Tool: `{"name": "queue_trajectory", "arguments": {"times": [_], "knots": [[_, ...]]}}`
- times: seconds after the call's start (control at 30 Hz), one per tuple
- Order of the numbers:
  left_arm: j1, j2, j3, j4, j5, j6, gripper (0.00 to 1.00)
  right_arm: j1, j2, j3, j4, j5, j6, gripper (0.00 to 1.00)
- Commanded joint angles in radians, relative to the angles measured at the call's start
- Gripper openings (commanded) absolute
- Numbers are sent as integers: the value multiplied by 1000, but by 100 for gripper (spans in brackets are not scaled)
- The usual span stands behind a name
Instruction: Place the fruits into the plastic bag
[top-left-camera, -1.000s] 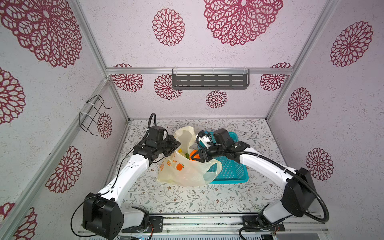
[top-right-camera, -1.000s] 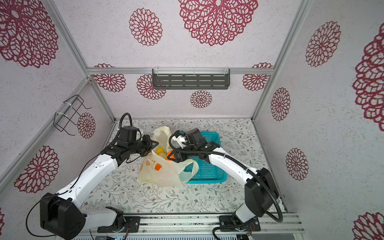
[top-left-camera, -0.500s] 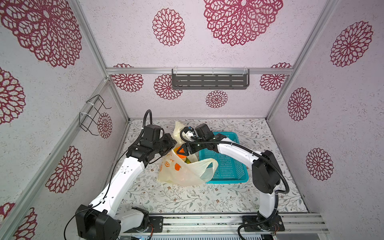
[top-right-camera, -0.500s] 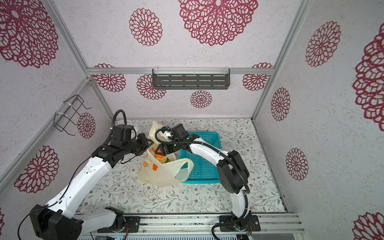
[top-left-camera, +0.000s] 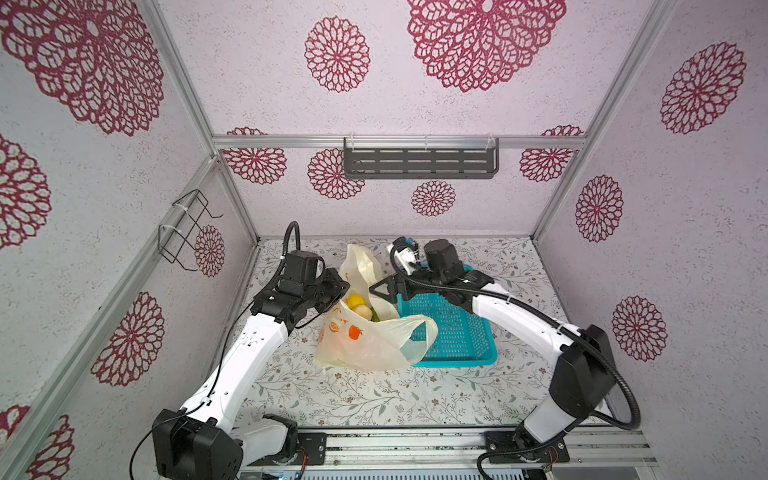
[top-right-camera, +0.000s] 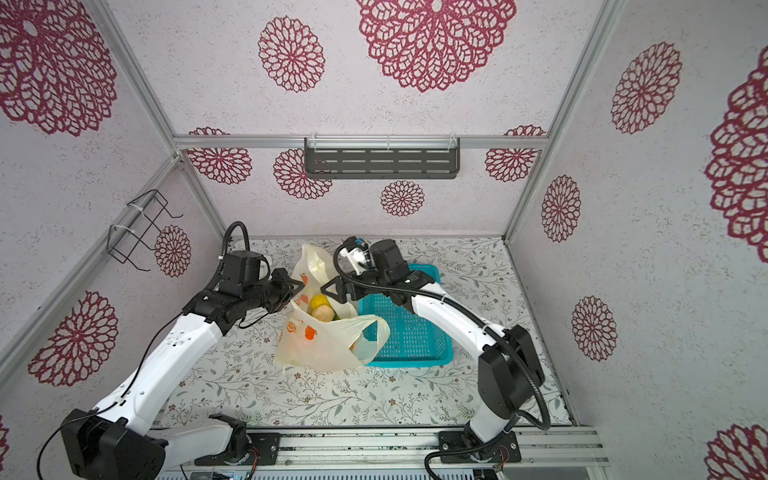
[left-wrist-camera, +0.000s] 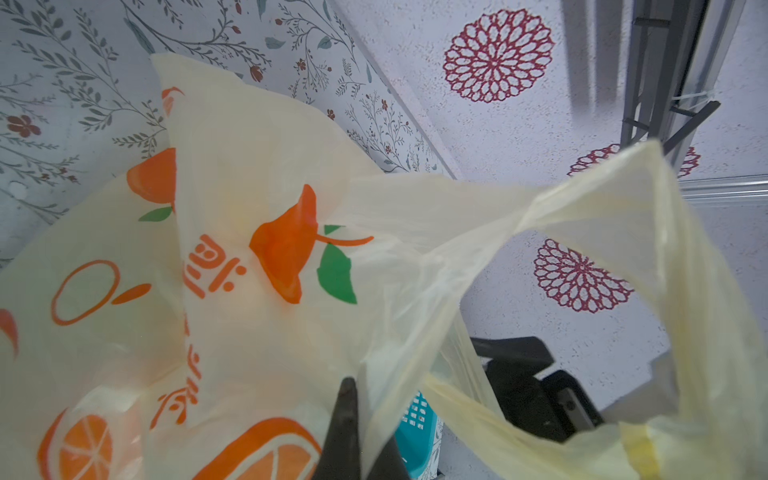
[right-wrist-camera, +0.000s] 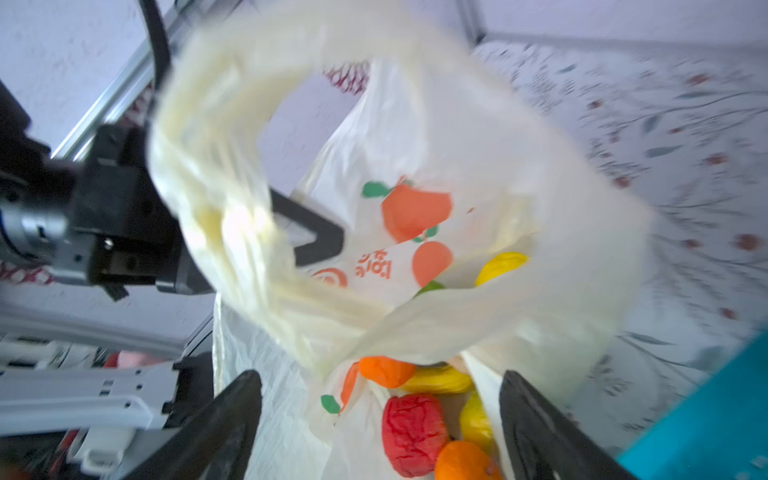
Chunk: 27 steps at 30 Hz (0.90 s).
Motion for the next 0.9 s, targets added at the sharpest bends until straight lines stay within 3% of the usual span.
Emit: {"name": "queue_trajectory", "arguments": {"times": [0.0,0.17,0.27,0.3,0.33,0.37,0.53,0.7,0.87], "knots": [[9,-4,-21,8,-9,3,0,-80,-129,-100,78,189,81,90],[11,22,-31,36,0,15,0,-172,-289,-267,13,596,130,90],[12,45,-20,56,20,38,24,-220,-363,-348,-44,863,162,92],[11,45,-20,66,24,49,63,-236,-385,-375,-54,932,175,93],[13,38,-21,79,13,62,90,-256,-406,-401,-61,1011,187,96],[17,26,-24,89,-5,76,98,-275,-425,-431,-66,1079,192,98],[25,-137,-54,171,-140,208,98,-360,-469,-543,-28,1255,151,99],[31,-360,-153,203,-417,379,97,-375,-488,-750,255,1379,21,99],[46,-409,-293,85,-998,438,97,-377,-465,-967,597,1440,-88,99]]}}
